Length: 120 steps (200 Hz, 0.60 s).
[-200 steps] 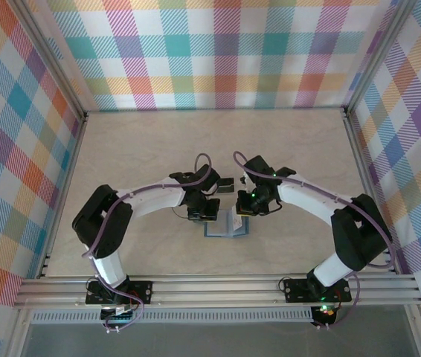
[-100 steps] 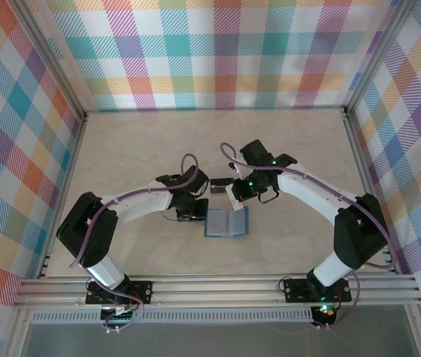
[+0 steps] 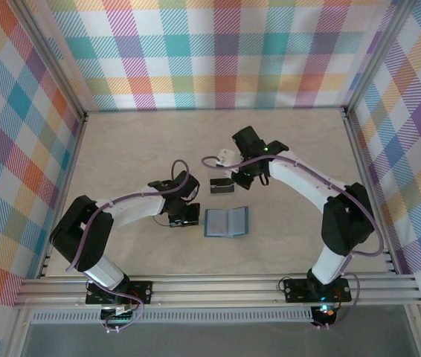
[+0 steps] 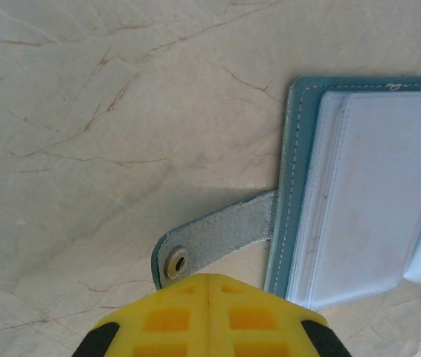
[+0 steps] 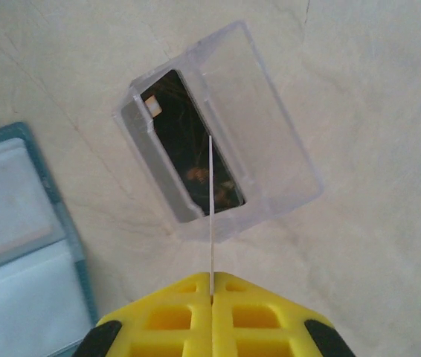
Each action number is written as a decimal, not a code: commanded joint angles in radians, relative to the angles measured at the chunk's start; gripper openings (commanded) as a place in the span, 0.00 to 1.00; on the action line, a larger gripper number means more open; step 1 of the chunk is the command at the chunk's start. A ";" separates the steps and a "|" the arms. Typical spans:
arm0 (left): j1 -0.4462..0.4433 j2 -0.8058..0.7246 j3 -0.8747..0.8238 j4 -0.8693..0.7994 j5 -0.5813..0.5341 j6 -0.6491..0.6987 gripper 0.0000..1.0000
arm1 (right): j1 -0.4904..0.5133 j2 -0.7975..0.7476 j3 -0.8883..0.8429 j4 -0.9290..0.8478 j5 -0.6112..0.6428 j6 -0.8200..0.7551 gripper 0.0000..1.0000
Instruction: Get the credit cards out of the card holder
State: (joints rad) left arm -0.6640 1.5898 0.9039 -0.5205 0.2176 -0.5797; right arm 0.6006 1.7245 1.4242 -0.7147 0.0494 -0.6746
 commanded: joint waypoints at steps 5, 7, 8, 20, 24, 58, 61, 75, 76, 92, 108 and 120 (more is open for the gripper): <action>0.005 -0.037 -0.021 0.005 0.017 -0.011 0.00 | -0.005 0.071 0.117 -0.088 -0.002 -0.224 0.01; 0.005 -0.038 -0.023 0.005 0.017 -0.010 0.00 | -0.005 0.077 0.125 -0.094 -0.004 -0.231 0.01; 0.004 -0.039 -0.022 0.005 0.017 -0.010 0.00 | -0.005 0.080 0.130 -0.097 -0.005 -0.234 0.01; 0.005 -0.043 -0.027 0.004 0.016 -0.011 0.00 | -0.005 0.117 0.182 -0.135 -0.012 -0.260 0.00; 0.004 -0.045 -0.029 0.004 0.016 -0.013 0.00 | -0.005 0.129 0.198 -0.146 -0.013 -0.267 0.00; 0.005 -0.050 -0.035 0.011 0.024 -0.021 0.00 | -0.005 0.212 0.306 -0.206 -0.004 -0.318 0.00; 0.005 -0.051 -0.035 0.009 0.024 -0.021 0.00 | -0.005 0.217 0.313 -0.211 -0.005 -0.321 0.00; 0.005 -0.054 -0.033 0.005 0.021 -0.021 0.00 | -0.006 0.243 0.353 -0.233 -0.015 -0.337 0.00; 0.005 -0.054 -0.034 0.005 0.021 -0.020 0.00 | -0.006 0.245 0.357 -0.234 -0.016 -0.339 0.00; 0.004 -0.058 -0.033 0.004 0.019 -0.022 0.00 | -0.005 0.272 0.395 -0.251 -0.023 -0.353 0.00; 0.004 -0.060 -0.032 0.000 0.016 -0.024 0.00 | -0.004 0.300 0.432 -0.273 -0.037 -0.366 0.00; 0.004 -0.060 -0.030 -0.002 0.015 -0.024 0.00 | -0.002 0.320 0.465 -0.290 -0.051 -0.373 0.00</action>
State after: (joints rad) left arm -0.6640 1.5608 0.8791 -0.5175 0.2260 -0.5873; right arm 0.6006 2.0090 1.8198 -0.9329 0.0486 -0.9974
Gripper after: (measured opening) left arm 0.050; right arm 0.058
